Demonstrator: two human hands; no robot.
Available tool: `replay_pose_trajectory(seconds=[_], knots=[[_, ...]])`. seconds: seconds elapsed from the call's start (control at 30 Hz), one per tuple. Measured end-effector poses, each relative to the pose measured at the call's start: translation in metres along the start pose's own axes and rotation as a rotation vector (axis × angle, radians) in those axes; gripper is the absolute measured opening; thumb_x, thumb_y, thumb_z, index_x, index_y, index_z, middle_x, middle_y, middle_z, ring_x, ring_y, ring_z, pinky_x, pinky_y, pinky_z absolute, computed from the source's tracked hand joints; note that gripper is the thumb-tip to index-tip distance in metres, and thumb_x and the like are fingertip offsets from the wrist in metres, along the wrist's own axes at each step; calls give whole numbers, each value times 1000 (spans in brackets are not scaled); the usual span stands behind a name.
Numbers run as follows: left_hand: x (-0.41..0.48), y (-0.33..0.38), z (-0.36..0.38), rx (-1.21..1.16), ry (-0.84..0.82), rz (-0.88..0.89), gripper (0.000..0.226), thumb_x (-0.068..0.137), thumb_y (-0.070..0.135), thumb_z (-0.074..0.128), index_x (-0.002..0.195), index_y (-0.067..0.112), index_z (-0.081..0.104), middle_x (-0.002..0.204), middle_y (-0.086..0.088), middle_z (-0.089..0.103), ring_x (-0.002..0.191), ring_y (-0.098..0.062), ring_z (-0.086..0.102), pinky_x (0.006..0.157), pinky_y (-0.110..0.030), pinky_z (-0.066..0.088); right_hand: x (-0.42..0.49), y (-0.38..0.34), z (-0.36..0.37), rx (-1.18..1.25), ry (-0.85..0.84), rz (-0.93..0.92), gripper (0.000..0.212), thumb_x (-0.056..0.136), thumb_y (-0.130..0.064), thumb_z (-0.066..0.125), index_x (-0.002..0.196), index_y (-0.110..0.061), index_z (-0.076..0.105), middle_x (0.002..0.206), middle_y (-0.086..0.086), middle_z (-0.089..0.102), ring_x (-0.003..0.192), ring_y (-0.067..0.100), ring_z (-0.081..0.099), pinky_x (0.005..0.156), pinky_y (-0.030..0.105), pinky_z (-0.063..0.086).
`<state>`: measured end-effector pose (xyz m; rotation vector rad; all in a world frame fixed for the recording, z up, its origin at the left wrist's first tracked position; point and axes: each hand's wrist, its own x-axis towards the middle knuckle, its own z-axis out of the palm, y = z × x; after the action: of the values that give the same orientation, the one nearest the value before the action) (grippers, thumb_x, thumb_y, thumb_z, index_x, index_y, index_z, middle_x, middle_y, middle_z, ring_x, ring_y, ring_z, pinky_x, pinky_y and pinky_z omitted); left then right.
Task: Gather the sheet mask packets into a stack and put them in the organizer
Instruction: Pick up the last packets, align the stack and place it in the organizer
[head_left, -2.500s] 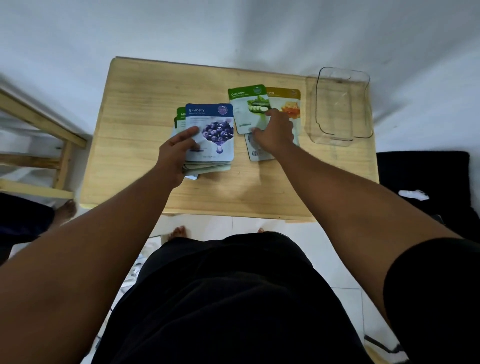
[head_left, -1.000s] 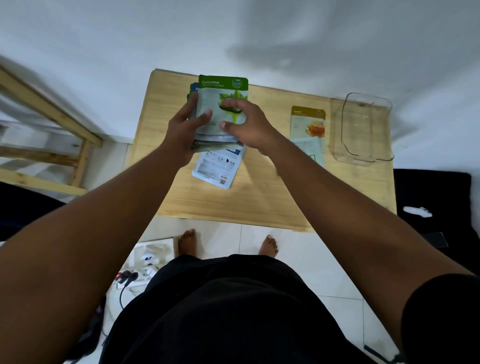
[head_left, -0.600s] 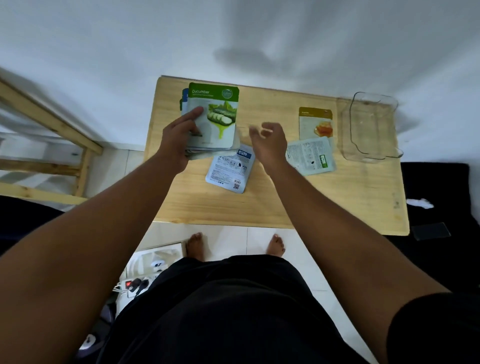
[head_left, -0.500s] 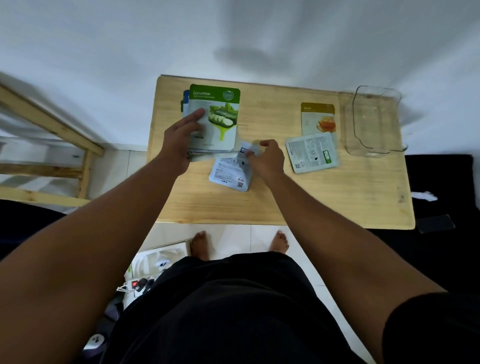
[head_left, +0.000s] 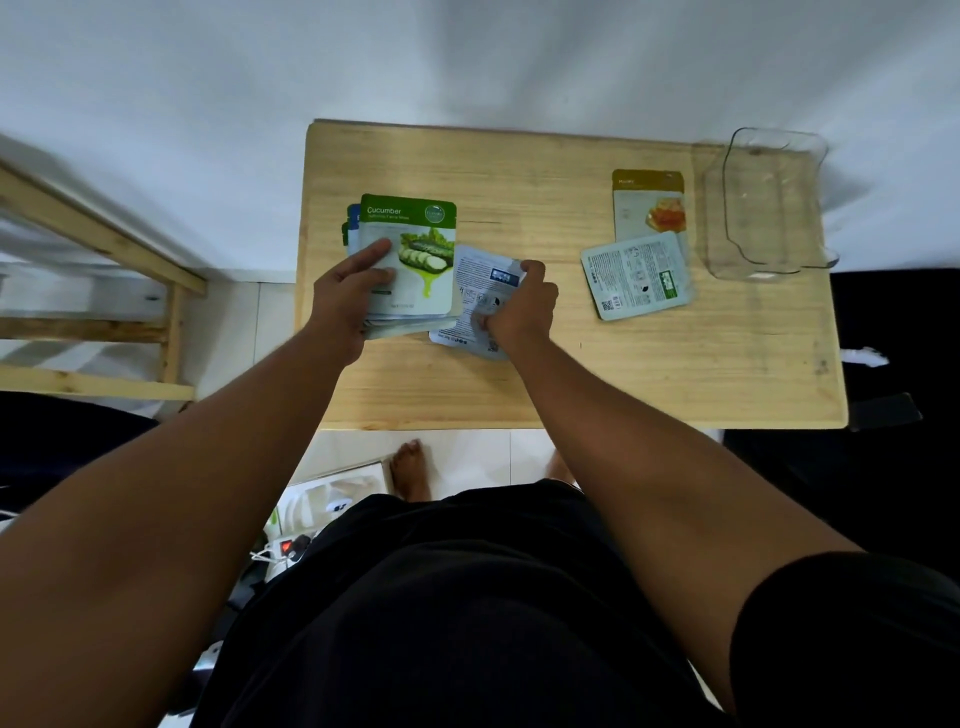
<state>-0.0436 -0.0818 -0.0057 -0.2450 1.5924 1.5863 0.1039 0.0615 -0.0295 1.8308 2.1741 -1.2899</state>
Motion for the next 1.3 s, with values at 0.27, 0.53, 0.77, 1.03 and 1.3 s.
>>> replay_pose_trajectory(seconds=[0.27,0.53,0.77,1.03,1.3], knots=[[-3,3,-9,5,3,9,43,79,1,75,116,23,77,129,-5,69,112,-27,65,90,-42,59,-5,-12,16,-100,11,46,104,62,-25,93,144,-27,29,137,13,35,126,35,41,88,39,45],[-6,0,-11,1,19,-12,39,79,1,75,109,27,79,126,-3,70,117,-30,64,97,-51,56,2,-12,4,-118,-56,122,87,62,-28,92,129,-16,38,120,9,61,110,31,62,91,46,54],[-8,3,-5,8,5,21,43,80,1,75,117,23,77,124,-2,71,110,-26,66,91,-44,59,9,1,-25,63,-53,-45,17,78,-17,77,93,-12,71,91,2,73,86,21,70,69,31,56],[-12,7,44,-6,-58,121,41,82,-3,73,119,15,75,120,-8,72,103,-25,68,87,-34,60,3,-42,-110,183,131,-280,19,82,-19,70,100,-15,75,92,0,74,88,18,71,82,34,59],[-36,1,101,-15,-166,148,40,84,-4,69,118,16,75,109,-2,75,100,-23,71,90,-37,60,-19,-80,-132,-20,-41,-462,26,82,-16,71,106,-6,74,106,10,75,98,26,71,91,40,59]])
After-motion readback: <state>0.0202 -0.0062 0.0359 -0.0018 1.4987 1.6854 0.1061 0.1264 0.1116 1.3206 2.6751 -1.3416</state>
